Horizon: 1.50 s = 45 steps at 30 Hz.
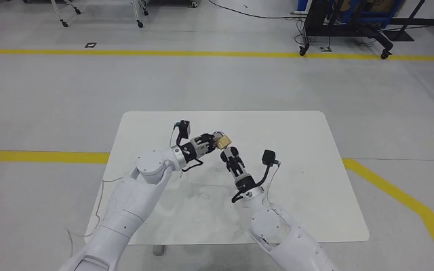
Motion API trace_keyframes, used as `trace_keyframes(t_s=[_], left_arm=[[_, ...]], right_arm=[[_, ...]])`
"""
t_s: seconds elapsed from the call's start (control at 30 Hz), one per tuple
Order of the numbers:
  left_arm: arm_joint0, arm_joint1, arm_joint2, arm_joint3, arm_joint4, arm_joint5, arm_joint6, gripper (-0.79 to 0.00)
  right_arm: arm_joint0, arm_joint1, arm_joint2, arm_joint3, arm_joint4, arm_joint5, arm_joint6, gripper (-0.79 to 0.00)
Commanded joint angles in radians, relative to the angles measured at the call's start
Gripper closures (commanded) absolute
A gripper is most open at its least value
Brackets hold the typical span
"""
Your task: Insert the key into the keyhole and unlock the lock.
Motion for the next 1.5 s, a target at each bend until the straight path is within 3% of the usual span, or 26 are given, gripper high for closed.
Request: trace_keyframes(t_s=[0.0,0.57,0.73,0.77,0.8,0.83,0.87,0.93,1.07,1.17,1.3,1.47], left_arm=[[0.001,0.000,0.001,0.001,-0.005,0.000,-0.020,0.000],[0.004,-0.003,-0.025,0.013,-0.013,0.012,0.055,0.000],[0.020,-0.002,-0.033,-0.009,0.001,-0.024,0.073,0.000],[0.023,-0.002,-0.035,-0.013,0.000,-0.028,0.073,0.000],[0.026,-0.001,-0.037,-0.016,-0.005,-0.034,0.070,0.000],[0.029,-0.001,-0.040,-0.018,-0.011,-0.037,0.066,0.000],[0.030,-0.001,-0.042,-0.018,-0.012,-0.039,0.063,0.000],[0.033,0.000,-0.046,-0.021,-0.013,-0.045,0.062,0.000],[0.039,0.000,-0.048,-0.031,-0.012,-0.055,0.052,0.000],[0.043,0.000,-0.047,-0.037,-0.004,-0.058,0.049,0.000],[0.045,0.000,-0.049,-0.040,0.004,-0.063,0.050,0.000],[0.048,0.000,-0.048,-0.045,0.007,-0.058,0.046,0.000]], right_arm=[[-0.001,-0.001,0.009,0.000,0.026,0.003,0.032,-0.785],[-0.001,-0.001,0.012,0.000,0.032,0.005,0.036,-0.785],[-0.030,-0.001,0.070,-0.002,0.245,-0.136,0.148,-0.770],[-0.038,0.000,0.086,-0.004,0.325,-0.183,0.203,-0.514],[-0.043,0.003,0.107,0.003,0.399,-0.222,0.267,-0.348],[-0.046,0.007,0.129,0.012,0.462,-0.247,0.328,-0.237],[-0.048,0.010,0.149,0.024,0.509,-0.255,0.378,-0.160],[-0.046,0.015,0.176,0.037,0.568,-0.235,0.453,-0.111],[-0.030,0.014,0.182,0.057,0.609,-0.181,0.510,-0.163],[-0.012,0.008,0.173,0.081,0.647,-0.178,0.539,-0.169],[0.005,0.001,0.161,0.101,0.657,-0.186,0.558,-0.243],[0.008,-0.004,0.155,0.103,0.646,-0.194,0.564,-0.246]])
